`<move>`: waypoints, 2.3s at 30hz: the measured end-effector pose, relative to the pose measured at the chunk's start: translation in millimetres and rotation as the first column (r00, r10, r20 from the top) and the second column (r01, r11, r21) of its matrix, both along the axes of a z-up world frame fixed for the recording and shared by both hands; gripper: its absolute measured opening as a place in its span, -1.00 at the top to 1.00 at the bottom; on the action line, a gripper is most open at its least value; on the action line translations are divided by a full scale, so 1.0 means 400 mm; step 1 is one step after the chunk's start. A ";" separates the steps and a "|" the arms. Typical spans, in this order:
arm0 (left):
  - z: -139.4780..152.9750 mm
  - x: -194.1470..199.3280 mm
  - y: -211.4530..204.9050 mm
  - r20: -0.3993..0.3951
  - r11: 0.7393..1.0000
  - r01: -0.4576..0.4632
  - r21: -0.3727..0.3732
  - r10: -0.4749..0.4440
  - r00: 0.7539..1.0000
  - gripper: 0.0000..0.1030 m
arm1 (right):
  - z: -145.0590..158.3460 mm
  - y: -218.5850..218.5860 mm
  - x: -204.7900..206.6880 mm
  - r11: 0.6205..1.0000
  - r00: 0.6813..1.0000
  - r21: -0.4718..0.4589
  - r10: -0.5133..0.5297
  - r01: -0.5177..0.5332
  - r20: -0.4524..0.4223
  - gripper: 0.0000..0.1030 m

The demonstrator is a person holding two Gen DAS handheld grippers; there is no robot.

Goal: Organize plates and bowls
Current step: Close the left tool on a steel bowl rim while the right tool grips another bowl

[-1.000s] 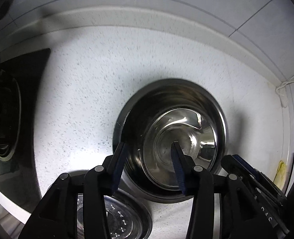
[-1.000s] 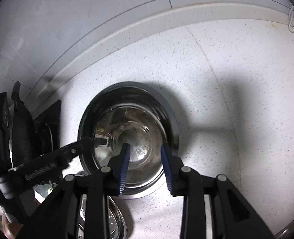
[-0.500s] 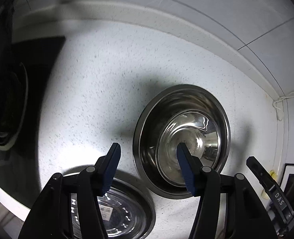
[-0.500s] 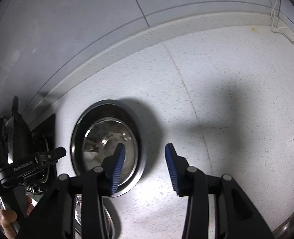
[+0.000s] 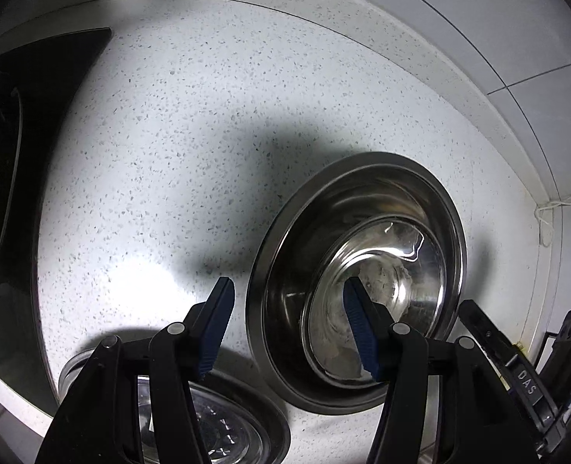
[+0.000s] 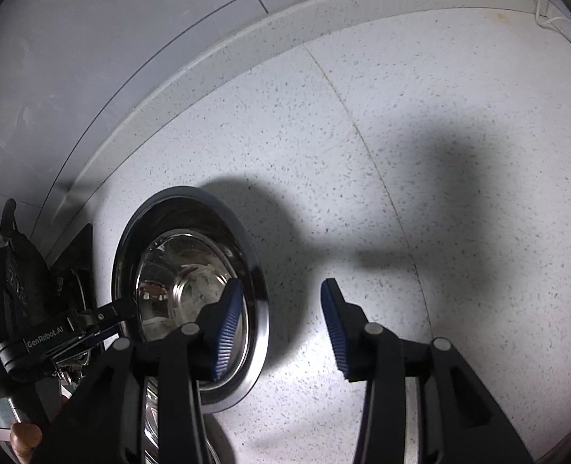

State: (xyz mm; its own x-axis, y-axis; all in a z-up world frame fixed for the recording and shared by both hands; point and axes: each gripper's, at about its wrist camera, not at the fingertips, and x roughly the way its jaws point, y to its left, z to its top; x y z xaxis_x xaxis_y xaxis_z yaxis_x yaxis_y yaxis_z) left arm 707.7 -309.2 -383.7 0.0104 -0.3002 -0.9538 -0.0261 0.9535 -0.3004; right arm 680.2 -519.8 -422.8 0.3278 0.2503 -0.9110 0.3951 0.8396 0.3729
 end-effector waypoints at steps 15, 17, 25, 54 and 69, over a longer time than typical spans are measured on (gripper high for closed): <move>-0.045 0.059 -0.014 -0.020 0.999 0.043 0.011 -0.043 0.999 0.40 | -0.050 0.027 0.048 0.996 0.998 0.082 0.033 -0.029 -0.049 0.82; -0.050 0.064 -0.008 -0.026 0.999 0.037 0.016 -0.037 0.999 0.56 | -0.054 0.029 0.046 0.996 0.998 0.087 0.032 -0.028 -0.048 0.83; -0.066 0.068 0.007 -0.035 0.999 0.044 -0.015 -0.045 0.998 0.63 | -0.053 0.028 0.044 0.994 0.997 0.094 0.053 -0.049 -0.048 0.76; -0.027 0.060 0.032 -0.003 0.997 0.076 -0.017 -0.077 0.997 0.82 | -0.043 0.025 0.022 0.996 0.998 0.073 0.051 -0.048 -0.045 0.85; 0.004 0.012 0.020 0.021 0.995 0.100 0.014 -0.101 0.995 0.87 | -0.006 0.035 0.006 0.997 0.997 0.020 0.074 -0.073 -0.030 0.85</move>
State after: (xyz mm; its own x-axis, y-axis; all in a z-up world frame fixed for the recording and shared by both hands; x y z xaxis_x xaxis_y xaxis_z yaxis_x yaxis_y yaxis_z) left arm 712.4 -301.1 -382.0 0.0017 -0.2886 -0.9575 0.0766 0.9547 -0.2876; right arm 682.6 -505.9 -425.1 0.2802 0.2901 -0.9151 0.3438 0.8597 0.3778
